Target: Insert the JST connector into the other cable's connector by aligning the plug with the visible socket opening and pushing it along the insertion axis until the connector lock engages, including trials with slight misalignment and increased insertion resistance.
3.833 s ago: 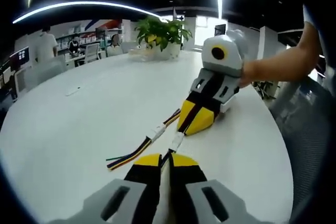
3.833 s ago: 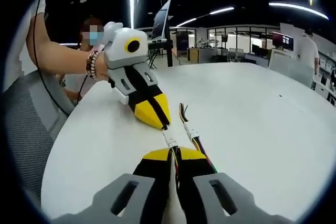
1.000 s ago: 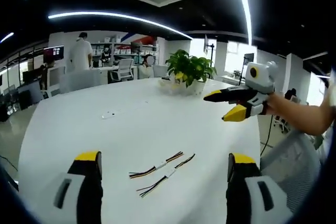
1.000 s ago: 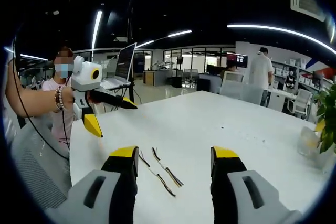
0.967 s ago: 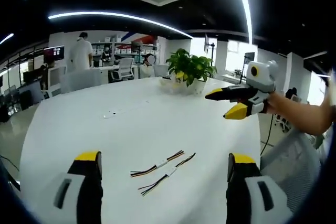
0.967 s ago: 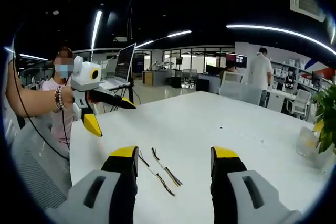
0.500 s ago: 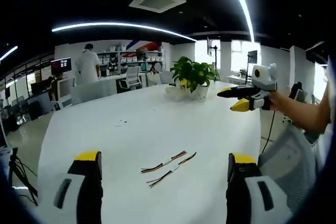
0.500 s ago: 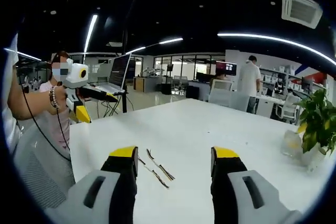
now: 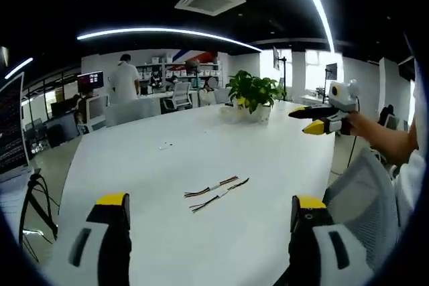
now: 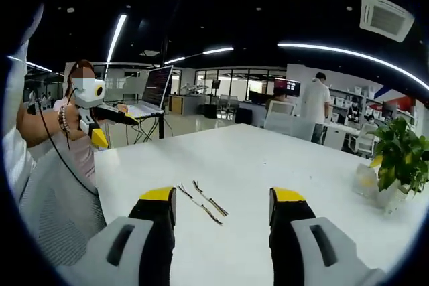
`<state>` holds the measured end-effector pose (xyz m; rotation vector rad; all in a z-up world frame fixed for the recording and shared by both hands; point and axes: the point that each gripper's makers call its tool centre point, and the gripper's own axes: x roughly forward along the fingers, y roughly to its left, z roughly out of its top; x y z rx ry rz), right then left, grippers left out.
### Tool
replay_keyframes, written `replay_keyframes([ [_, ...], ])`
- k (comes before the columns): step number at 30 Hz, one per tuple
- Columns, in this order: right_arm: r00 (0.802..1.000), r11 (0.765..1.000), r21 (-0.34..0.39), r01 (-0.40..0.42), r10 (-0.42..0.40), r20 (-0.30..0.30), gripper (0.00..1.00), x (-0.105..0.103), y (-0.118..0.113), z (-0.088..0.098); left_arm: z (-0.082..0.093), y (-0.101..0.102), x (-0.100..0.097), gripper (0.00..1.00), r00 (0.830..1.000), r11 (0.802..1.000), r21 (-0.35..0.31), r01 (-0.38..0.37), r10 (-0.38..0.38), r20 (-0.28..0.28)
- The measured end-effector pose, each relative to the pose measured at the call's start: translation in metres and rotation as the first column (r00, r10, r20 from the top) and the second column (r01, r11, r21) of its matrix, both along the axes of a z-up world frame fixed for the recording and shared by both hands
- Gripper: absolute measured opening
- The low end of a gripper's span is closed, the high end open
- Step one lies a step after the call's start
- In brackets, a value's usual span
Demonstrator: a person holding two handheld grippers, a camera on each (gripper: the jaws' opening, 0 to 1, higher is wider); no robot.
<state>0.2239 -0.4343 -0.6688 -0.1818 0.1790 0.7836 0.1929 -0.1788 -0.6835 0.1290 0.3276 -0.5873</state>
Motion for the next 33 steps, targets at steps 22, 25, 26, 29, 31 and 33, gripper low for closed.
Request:
replay_keyframes([
  [22, 0.99, 0.998, -0.07, -0.004, -0.006, -0.144, 0.55, -0.042, -0.009, -0.061, -0.047, 0.01, -0.051, 0.99, 0.991, 0.998, -0.037, -0.047, 0.042, -0.129],
  [25, 0.987, 0.998, -0.067, 0.0, -0.01, -0.159, 0.54, -0.047, -0.011, -0.066, -0.054, 0.008, -0.056, 0.99, 0.989, 0.998, -0.036, -0.047, 0.041, -0.145],
  [26, 0.987, 0.998, -0.065, 0.001, -0.011, -0.16, 0.54, -0.048, -0.011, -0.067, -0.056, 0.007, -0.057, 0.99, 0.988, 0.998, -0.04, -0.048, 0.042, -0.149],
  [29, 0.985, 0.998, -0.056, 0.005, -0.015, -0.17, 0.54, -0.05, -0.011, -0.071, -0.059, 0.003, -0.059, 0.99, 0.986, 0.997, -0.057, -0.051, 0.041, -0.163],
  [31, 0.984, 0.998, -0.054, 0.01, -0.019, -0.177, 0.54, -0.051, -0.013, -0.074, -0.061, 0.0, -0.06, 0.99, 0.986, 0.997, -0.065, -0.05, 0.038, -0.162],
  [33, 0.982, 0.999, -0.051, 0.011, -0.02, -0.188, 0.54, -0.052, -0.013, -0.077, -0.066, -0.001, -0.061, 0.99, 0.983, 0.996, -0.072, -0.057, 0.043, -0.178],
])
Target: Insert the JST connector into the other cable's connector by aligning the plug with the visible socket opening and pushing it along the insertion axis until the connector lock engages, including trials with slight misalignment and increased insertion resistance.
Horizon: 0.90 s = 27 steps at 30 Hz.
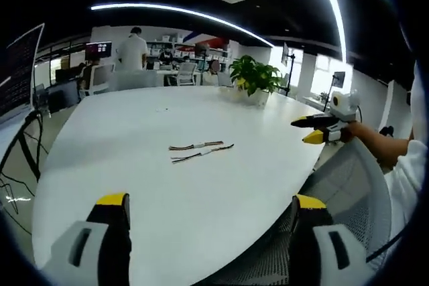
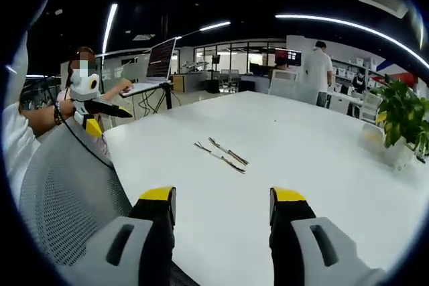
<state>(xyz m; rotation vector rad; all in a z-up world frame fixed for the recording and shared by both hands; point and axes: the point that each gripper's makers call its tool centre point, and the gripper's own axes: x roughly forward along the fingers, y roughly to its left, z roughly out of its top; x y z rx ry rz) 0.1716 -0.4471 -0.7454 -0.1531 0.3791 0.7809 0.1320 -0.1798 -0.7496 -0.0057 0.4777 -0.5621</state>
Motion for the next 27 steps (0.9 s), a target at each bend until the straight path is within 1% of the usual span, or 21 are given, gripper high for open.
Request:
replay_keyframes([
  [5, 1.0, 1.0, -0.006, 0.004, -0.005, -0.013, 0.54, -0.001, -0.001, -0.005, -0.011, 0.001, -0.004, 0.99, 0.999, 1.0, -0.007, -0.008, 0.008, -0.032],
  [8, 1.0, 1.0, 0.013, 0.015, -0.015, -0.015, 0.54, 0.0, -0.002, -0.004, -0.015, 0.0, -0.006, 0.99, 0.999, 1.0, -0.014, -0.009, 0.009, -0.043],
  [13, 0.999, 0.999, 0.019, 0.026, -0.026, -0.036, 0.55, -0.001, -0.004, -0.01, -0.013, -0.001, -0.004, 0.99, 0.999, 0.998, -0.066, -0.023, 0.02, -0.043],
  [17, 0.998, 0.999, 0.035, 0.036, -0.034, -0.044, 0.55, -0.001, -0.004, -0.01, -0.013, -0.001, -0.002, 0.99, 0.999, 0.994, -0.103, -0.03, 0.026, -0.04],
  [25, 0.998, 0.999, 0.02, 0.029, -0.028, -0.06, 0.55, -0.003, -0.003, -0.013, -0.014, -0.004, -0.004, 0.99, 0.999, 0.994, -0.103, -0.018, 0.013, -0.047],
  [27, 0.998, 0.999, 0.027, 0.032, -0.03, -0.062, 0.55, -0.003, -0.003, -0.013, -0.014, -0.004, -0.004, 0.99, 0.999, 0.994, -0.105, -0.019, 0.014, -0.047],
])
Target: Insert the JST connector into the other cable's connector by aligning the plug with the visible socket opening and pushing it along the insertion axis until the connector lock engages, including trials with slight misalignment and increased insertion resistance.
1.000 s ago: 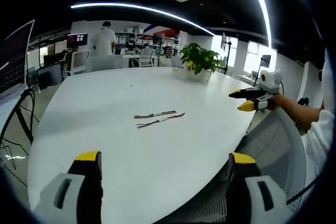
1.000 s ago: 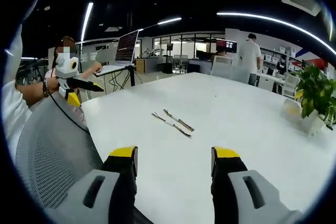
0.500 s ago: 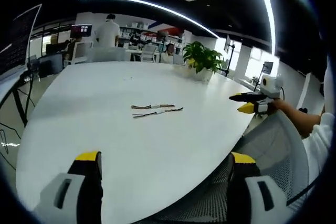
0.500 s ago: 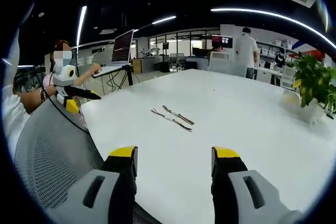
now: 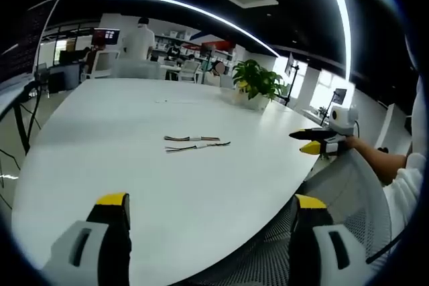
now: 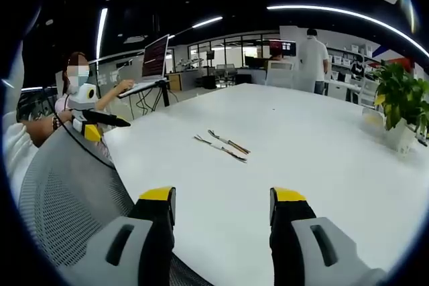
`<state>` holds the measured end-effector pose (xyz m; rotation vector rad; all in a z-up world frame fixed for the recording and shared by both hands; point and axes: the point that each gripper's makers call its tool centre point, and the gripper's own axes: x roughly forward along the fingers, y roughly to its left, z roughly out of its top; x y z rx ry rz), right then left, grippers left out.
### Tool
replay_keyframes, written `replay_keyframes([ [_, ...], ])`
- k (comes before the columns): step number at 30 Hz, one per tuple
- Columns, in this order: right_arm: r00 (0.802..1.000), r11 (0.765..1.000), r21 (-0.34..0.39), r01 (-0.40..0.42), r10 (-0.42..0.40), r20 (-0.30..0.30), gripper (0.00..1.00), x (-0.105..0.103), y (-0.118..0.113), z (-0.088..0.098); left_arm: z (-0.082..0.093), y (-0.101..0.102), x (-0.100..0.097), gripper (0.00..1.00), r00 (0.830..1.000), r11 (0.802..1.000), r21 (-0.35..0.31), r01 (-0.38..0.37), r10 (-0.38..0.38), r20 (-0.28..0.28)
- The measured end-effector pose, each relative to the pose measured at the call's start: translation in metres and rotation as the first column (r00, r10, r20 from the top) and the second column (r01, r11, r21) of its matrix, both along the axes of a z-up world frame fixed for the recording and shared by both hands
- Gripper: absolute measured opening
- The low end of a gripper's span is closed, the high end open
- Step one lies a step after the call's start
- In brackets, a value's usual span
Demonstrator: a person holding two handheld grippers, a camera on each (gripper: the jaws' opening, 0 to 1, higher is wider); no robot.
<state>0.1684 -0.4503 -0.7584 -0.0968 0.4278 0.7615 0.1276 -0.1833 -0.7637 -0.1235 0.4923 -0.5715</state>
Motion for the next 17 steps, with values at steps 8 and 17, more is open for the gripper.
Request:
replay_keyframes([
  [8, 1.0, 1.0, -0.006, -0.007, 0.006, -0.017, 0.55, -0.0014, 0.0007, -0.0031, -0.0005, -0.0015, -0.0008, 0.99, 1.0, 1.0, -0.006, 0.007, -0.007, -0.005],
  [17, 1.0, 1.0, -0.006, -0.009, 0.009, -0.019, 0.56, -0.0013, 0.0011, -0.0029, -0.0012, -0.003, -0.0013, 0.99, 1.0, 1.0, -0.001, 0.018, -0.018, -0.01],
])
